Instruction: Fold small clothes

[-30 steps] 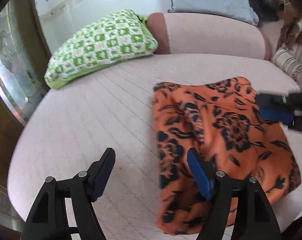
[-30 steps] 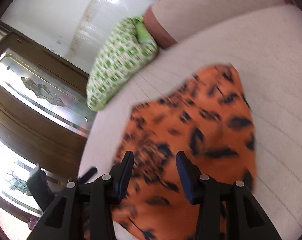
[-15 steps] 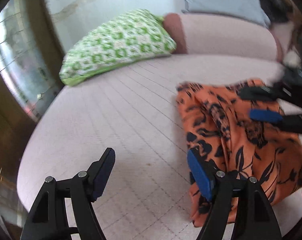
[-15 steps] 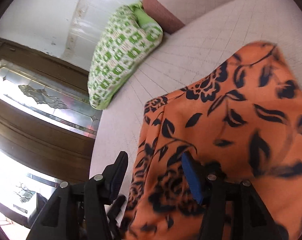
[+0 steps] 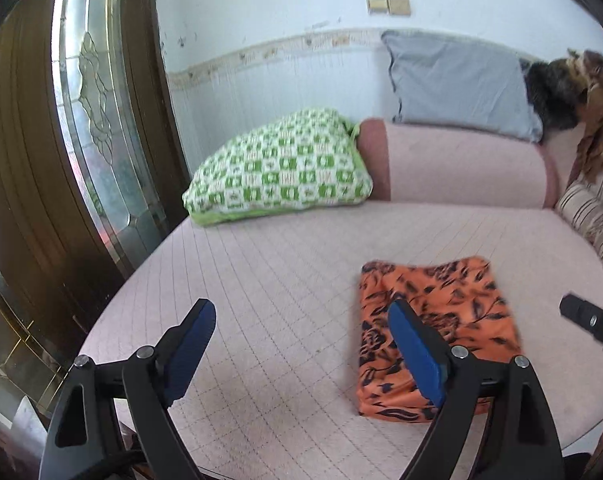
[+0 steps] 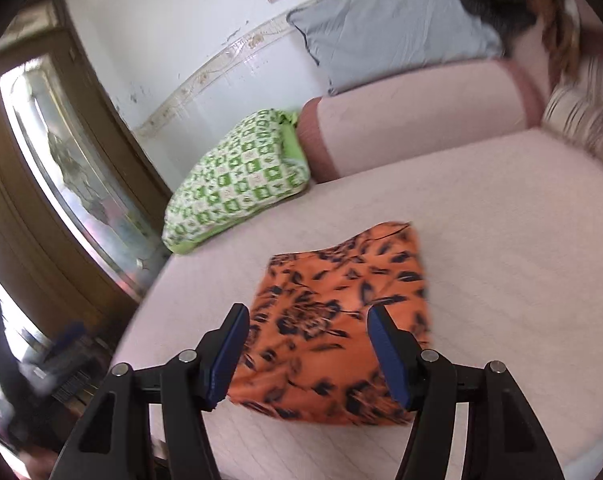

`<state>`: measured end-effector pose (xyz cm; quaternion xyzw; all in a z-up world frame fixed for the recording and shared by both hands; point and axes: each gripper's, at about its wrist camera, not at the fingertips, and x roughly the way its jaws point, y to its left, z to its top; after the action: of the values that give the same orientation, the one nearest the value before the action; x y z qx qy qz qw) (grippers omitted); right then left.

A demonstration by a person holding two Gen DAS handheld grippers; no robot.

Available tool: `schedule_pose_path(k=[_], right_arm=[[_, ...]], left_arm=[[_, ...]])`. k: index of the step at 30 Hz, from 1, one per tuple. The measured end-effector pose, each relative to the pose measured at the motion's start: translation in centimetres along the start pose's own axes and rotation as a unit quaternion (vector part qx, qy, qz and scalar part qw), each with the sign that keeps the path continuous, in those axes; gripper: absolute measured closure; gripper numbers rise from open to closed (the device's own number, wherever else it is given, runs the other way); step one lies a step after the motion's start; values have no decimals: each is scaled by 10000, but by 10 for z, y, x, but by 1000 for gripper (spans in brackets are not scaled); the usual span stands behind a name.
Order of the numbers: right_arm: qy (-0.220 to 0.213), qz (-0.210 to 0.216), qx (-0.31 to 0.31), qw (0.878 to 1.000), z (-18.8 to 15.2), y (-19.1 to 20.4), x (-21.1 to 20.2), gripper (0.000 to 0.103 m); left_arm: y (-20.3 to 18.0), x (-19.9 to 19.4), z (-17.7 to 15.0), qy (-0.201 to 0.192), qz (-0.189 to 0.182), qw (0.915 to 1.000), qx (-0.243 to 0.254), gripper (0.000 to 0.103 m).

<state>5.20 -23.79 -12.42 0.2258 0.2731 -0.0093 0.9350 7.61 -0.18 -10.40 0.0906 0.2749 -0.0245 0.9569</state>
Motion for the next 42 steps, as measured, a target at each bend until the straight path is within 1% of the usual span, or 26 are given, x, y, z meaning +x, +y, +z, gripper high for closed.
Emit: schedule_pose_path(k=[1,5,8,14,15,16,18,21,31,37,42], right_arm=[[-42,-71,-71,9999,1,2,-10,39],[-226,-162,-183,9994,3,9,-47,37],[-356,-265,-388,9983,5,21,-66,37],[-404,-164,-558,9975,4,41,-89,37],[-414,-158,-599,9972,4,43,-92,37],[-420,-169,-637,9969,3,45,-93,37],[-425,-193,-707,9964,1,50,-95,37],[-407,-115,-693,9967,2,53,-97,37],[-374,-46,-812,9960,-1,66,-98,37],[-326,17,-891,9955,-3,73,-95,37],[-282,89,-943,9951,-6,79,-91,37]], left_arm=[[1,-7,3,-54,-20,10000,-19,10],[3,-37,12,-285,-36,9995,-96,10],[9,-54,20,-376,20,9992,-125,10],[21,-77,33,-554,152,9979,-311,10],[23,-80,35,-580,194,9975,-343,6],[25,-84,36,-617,236,9971,-377,2],[29,-90,38,-721,307,9960,-440,1],[33,-95,40,-765,353,9953,-481,1],[51,-103,49,-775,486,9935,-683,1],[55,-105,50,-804,595,9927,-679,1],[54,-106,49,-844,597,9926,-632,1]])
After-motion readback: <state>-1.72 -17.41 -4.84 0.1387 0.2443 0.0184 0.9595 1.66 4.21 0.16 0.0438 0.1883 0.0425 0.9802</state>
